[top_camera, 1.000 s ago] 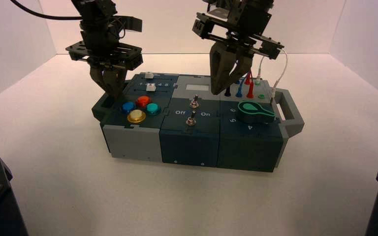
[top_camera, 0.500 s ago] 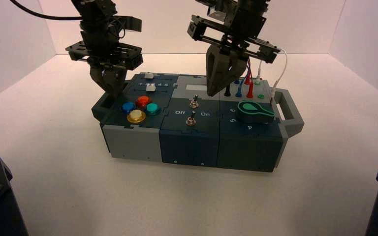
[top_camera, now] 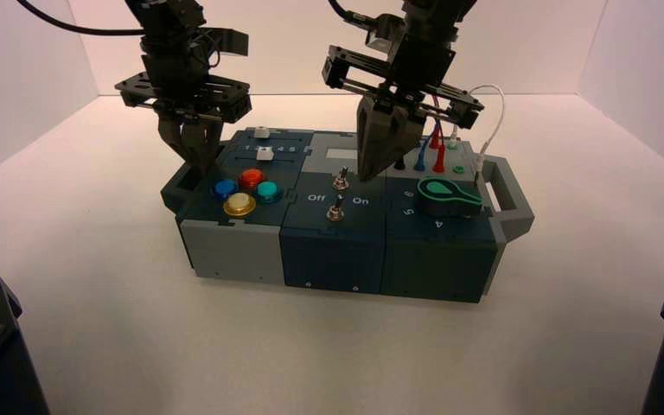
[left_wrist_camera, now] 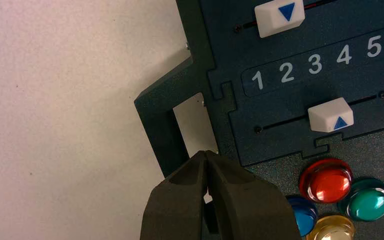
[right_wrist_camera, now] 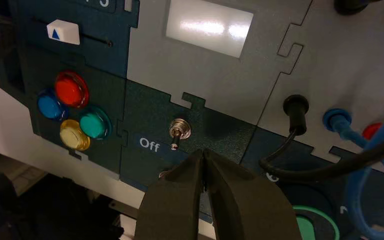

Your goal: Flip the top switch off with the right gripper.

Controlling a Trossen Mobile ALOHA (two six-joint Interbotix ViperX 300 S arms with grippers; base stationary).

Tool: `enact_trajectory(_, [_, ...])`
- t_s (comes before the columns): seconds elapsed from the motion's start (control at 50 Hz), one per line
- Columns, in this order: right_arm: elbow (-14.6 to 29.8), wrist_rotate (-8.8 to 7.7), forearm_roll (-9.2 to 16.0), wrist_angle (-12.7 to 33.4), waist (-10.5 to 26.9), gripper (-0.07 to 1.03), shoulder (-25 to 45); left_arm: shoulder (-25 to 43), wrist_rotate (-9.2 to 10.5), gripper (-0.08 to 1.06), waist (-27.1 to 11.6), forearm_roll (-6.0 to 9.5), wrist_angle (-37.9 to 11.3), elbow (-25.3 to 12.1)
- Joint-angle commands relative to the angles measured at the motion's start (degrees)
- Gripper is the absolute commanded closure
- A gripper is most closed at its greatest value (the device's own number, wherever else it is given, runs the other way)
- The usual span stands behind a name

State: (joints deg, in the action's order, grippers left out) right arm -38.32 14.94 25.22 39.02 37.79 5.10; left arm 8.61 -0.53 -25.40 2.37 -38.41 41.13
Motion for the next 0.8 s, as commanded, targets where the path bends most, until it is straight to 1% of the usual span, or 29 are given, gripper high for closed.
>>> enact_trajectory(0.02, [1.41, 1.14, 0.0, -0.62, 0.53, 0.99, -0.62, 0.53, 0.09, 1.01, -0.35, 0.18, 0.62, -0.09])
enact_trajectory(0.28, [1.14, 2.72, 0.18, -0.97, 1.05, 0.99, 0.09, 0.53, 0.18, 1.01, -0.35, 0.18, 0.62, -0.09])
enact_trajectory(0.4, [1.49, 3.16, 0.18, -1.05, 1.58, 0.99, 0.62, 0.53, 0.18, 1.01, -0.35, 0.18, 0.62, 0.0])
enact_trajectory(0.5, [1.93, 3.25, 0.0, -1.05, 2.11, 0.99, 1.23, 0.44, 0.18, 1.01, -0.44, 0.18, 0.62, 0.09])
enact_trajectory(0.8, [2.9, 3.52, 0.0, -0.09, 2.11, 0.99, 1.49, 0.44, 0.18, 1.01, -0.35, 0.18, 0.62, 0.09])
